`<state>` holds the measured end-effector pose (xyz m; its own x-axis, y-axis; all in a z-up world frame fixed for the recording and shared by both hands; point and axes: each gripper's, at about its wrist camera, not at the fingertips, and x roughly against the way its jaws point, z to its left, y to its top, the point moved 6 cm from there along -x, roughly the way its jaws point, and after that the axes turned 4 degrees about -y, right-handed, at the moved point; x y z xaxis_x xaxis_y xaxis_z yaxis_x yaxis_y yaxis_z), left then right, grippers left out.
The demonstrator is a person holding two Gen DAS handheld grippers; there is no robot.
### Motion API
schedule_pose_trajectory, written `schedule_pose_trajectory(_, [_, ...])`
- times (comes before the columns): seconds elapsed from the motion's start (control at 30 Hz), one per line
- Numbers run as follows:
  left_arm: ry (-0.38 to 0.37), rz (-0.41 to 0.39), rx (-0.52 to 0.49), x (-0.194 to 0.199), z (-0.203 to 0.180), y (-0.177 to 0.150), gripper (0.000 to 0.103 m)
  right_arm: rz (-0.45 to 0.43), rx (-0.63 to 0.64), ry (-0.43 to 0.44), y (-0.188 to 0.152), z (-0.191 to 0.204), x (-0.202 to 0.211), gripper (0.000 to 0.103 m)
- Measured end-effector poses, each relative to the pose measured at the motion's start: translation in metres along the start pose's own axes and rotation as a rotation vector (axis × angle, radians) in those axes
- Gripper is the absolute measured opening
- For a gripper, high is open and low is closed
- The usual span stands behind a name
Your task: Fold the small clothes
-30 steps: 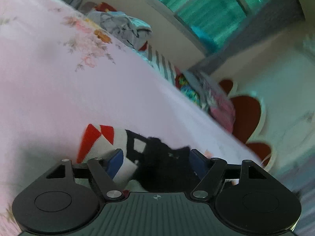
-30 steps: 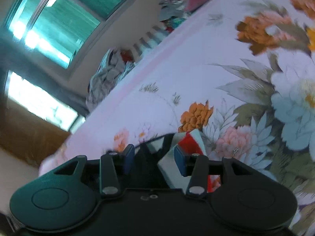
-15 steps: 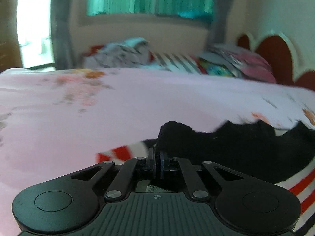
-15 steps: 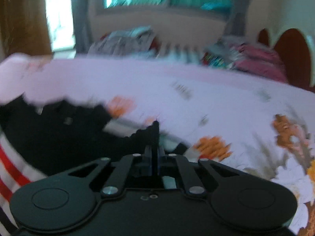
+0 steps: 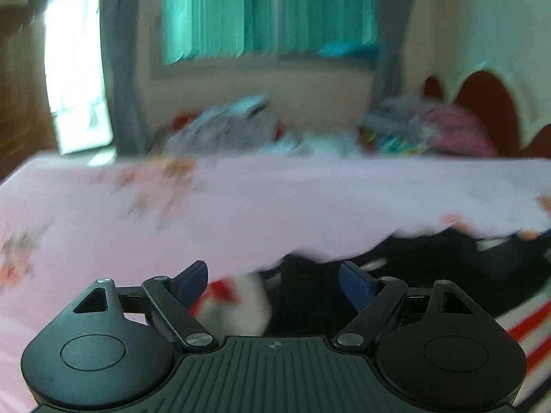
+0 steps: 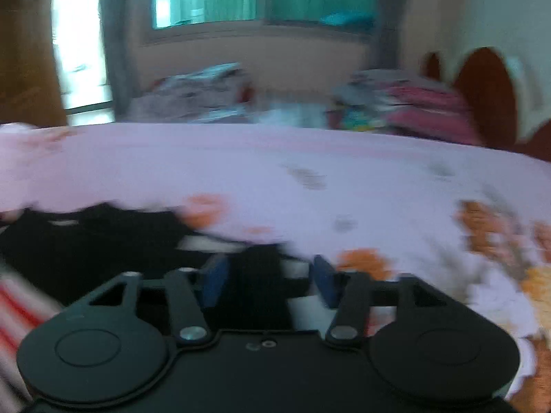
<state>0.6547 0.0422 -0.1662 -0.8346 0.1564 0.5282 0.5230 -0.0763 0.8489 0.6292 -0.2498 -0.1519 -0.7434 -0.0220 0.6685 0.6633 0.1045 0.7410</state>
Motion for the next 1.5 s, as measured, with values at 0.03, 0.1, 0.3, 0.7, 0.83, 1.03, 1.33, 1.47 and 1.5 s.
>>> schedule_pose_trajectory(0.03, [-0.054,0.010,-0.012,0.002,-0.017,0.001,0.082,-0.001,0.033,0.027,0.000,0.015,0.001,0.035])
schedule_pose_trajectory(0.1, [-0.146,0.043,-0.049,-0.001,-0.049,-0.001,0.082,0.022,0.070,0.078,-0.001,0.044,-0.005,0.040])
schedule_pose_trajectory(0.3, [-0.231,0.188,-0.069,-0.024,-0.082,-0.035,0.082,0.107,0.159,0.100,-0.024,0.067,-0.019,0.051])
schedule_pose_trajectory(0.7, [-0.101,0.071,-0.051,0.033,-0.042,-0.038,0.074,0.036,0.060,-0.032,-0.027,0.007,0.039,0.048])
schedule_pose_trajectory(0.83, [-0.205,0.126,-0.128,0.035,-0.100,-0.048,0.075,0.073,0.137,0.096,-0.045,0.064,0.043,0.047])
schedule_pose_trajectory(1.03, [-0.197,0.155,-0.143,0.042,-0.102,-0.078,0.075,0.134,0.188,0.079,-0.068,0.068,0.050,0.048])
schedule_pose_trajectory(1.33, [-0.067,0.173,-0.122,0.084,-0.022,-0.105,0.074,0.185,0.009,-0.074,-0.107,-0.019,0.091,0.051])
schedule_pose_trajectory(1.47, [-0.103,0.118,-0.103,0.100,-0.056,-0.095,0.074,0.078,0.014,-0.063,-0.085,0.024,0.106,0.043])
schedule_pose_trajectory(1.5, [-0.120,0.121,-0.103,0.102,-0.065,-0.096,0.074,0.079,0.013,-0.023,-0.085,0.039,0.107,0.044])
